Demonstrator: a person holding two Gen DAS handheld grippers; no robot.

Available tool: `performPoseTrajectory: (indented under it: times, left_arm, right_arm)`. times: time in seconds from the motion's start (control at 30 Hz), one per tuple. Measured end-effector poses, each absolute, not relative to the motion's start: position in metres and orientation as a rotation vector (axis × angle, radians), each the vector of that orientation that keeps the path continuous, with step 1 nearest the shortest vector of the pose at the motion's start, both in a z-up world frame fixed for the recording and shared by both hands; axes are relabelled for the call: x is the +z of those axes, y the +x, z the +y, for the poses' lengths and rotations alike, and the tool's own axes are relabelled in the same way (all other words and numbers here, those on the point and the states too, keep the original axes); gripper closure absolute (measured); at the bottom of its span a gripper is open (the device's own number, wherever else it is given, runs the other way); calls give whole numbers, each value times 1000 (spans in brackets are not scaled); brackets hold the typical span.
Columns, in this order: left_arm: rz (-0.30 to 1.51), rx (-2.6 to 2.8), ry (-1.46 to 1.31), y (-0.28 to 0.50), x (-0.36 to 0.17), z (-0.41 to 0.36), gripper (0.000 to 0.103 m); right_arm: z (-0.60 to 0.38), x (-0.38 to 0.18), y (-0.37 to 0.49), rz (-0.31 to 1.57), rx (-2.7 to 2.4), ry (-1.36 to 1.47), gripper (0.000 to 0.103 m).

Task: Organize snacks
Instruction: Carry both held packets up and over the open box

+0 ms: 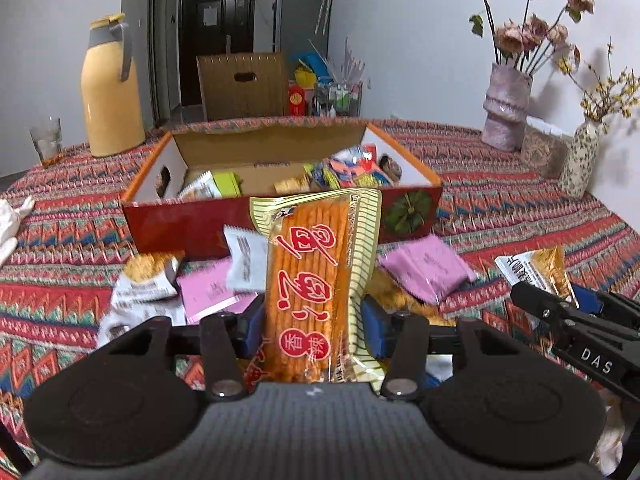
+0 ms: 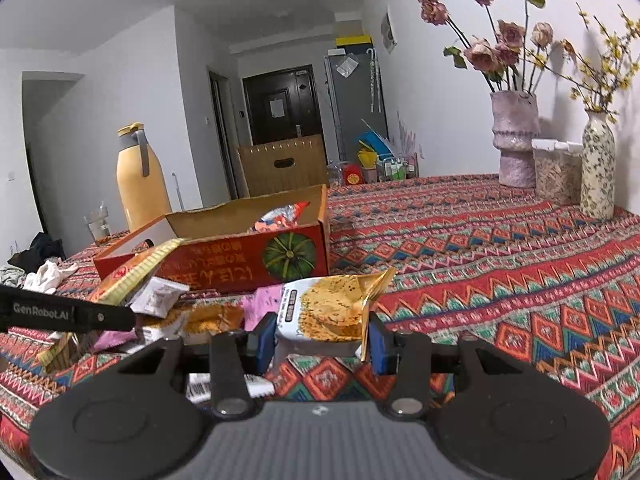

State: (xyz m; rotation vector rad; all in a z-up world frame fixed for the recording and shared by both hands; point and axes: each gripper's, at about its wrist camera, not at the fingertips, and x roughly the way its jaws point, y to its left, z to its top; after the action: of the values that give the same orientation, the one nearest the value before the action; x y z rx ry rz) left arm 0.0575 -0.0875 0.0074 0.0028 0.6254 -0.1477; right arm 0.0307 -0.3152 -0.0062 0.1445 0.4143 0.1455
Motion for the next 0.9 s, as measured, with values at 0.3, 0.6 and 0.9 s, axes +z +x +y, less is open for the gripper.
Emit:
performPoseTrajectory:
  times: [0.3, 0.6, 0.9]
  left_arm:
    - [513, -128, 17, 75, 41, -78, 53]
    - [432, -101, 21, 110, 67, -68, 53]
    - [388, -55, -13, 156, 77, -54, 53]
  right_arm:
    - [-296, 23, 59, 353, 168, 105, 59]
    - [-275, 55, 105, 292, 198, 82, 59]
    - [-255, 73, 172, 283, 220, 57, 59]
